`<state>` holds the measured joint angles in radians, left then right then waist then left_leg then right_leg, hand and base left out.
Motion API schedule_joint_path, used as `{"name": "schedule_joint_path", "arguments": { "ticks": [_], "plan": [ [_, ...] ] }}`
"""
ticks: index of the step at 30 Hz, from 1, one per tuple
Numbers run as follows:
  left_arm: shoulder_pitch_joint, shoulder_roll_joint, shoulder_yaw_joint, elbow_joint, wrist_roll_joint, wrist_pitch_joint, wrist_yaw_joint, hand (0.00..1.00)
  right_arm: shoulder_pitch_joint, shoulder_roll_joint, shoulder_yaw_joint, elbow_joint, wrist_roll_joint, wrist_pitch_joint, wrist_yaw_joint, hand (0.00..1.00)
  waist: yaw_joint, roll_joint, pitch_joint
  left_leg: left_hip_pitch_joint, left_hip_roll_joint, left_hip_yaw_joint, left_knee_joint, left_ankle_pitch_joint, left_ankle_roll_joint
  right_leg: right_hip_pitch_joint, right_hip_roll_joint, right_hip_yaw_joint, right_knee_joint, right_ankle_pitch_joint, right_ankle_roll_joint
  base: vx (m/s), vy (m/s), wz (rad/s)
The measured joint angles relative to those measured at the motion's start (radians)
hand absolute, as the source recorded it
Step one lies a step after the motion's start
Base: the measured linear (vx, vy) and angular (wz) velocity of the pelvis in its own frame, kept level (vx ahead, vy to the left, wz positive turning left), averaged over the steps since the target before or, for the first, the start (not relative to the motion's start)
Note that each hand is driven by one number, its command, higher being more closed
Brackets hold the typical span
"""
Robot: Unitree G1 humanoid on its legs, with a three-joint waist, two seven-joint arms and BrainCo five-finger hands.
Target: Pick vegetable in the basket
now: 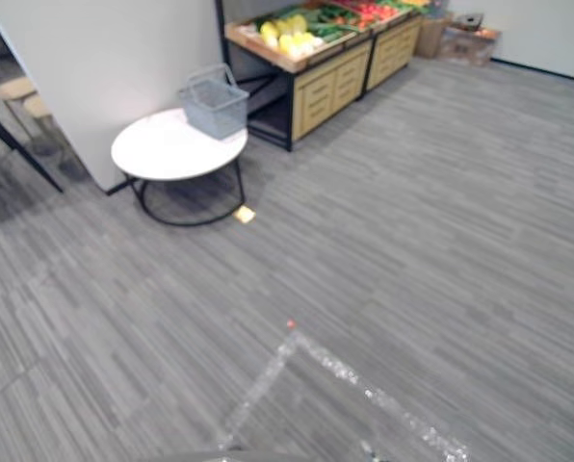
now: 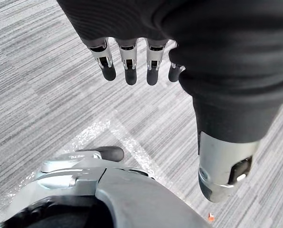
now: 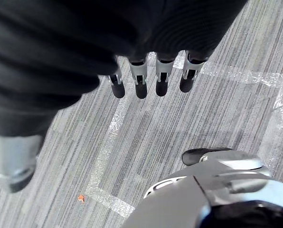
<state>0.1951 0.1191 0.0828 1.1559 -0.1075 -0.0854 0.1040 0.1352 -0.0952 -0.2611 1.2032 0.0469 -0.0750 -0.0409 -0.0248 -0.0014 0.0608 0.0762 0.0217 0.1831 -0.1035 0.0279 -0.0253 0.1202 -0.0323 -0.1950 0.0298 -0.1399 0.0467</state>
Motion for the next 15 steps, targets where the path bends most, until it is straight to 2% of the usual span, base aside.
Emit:
{"name": "schedule_joint_path", "arguments": {
  "ticks": [15],
  "plan": [
    [-0.004,0.000,0.002,0.008,-0.009,-0.003,-0.002,0.00,-0.011,0.001,-0.001,0.004,0.002,-0.007,0.000,0.00,-0.001,-0.008,0.013,0.000,-0.001,0.001,0.000,-0.007,-0.002,0.006,-0.001,-0.006,-0.016,0.001,0.001,-0.01,-0.001,0.01]
  ]
}}
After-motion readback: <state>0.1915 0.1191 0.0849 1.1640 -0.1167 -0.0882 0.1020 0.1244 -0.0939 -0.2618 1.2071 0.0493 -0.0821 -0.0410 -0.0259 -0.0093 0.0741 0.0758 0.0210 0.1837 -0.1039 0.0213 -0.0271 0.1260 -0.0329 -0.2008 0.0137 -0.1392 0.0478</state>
